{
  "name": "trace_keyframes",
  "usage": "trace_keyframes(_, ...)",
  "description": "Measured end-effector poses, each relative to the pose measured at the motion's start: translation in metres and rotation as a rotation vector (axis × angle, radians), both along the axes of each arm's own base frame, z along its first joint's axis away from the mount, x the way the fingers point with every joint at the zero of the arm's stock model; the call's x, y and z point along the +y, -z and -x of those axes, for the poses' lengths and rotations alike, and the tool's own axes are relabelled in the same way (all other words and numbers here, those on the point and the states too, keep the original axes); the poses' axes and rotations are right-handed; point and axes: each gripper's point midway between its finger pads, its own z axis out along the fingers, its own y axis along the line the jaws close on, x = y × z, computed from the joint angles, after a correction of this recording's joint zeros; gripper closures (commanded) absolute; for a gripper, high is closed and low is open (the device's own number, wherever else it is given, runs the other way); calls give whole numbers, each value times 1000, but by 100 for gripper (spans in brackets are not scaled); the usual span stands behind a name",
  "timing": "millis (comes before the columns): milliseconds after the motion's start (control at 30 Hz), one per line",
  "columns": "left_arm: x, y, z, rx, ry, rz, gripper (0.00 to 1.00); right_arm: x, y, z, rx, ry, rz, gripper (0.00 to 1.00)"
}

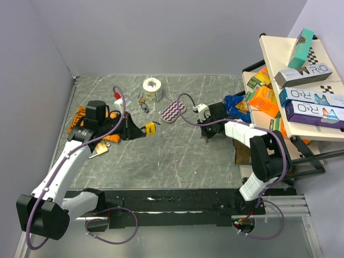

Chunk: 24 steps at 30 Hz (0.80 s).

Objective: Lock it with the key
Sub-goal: Place the key at the center of the board.

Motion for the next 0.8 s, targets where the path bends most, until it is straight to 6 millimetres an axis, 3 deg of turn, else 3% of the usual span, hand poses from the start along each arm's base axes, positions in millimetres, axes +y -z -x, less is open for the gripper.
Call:
trace_keyframes(233,0,0,0,-1,3,1,99,-5,-1,-8,12,16,-15,66)
trace_keyframes(467,-1,0,1,1,9,4,99,1,-7,-6,34,3,-47,54)
trace_keyframes(500,-1,0,2,2,13,6,99,3,-10,-7,34,2,-54,48)
trace_keyframes(600,-3,-2,7,-10,52,15,99,11,-25,-10,23,-8,-96,32)
trace_keyframes(700,-6,-4,15,-32,111,30,99,26,-51,-3,11,-44,-169,23)
trace_keyframes(800,-8,-10,25,-81,168,53,99,45,-92,7,-19,-105,-266,22)
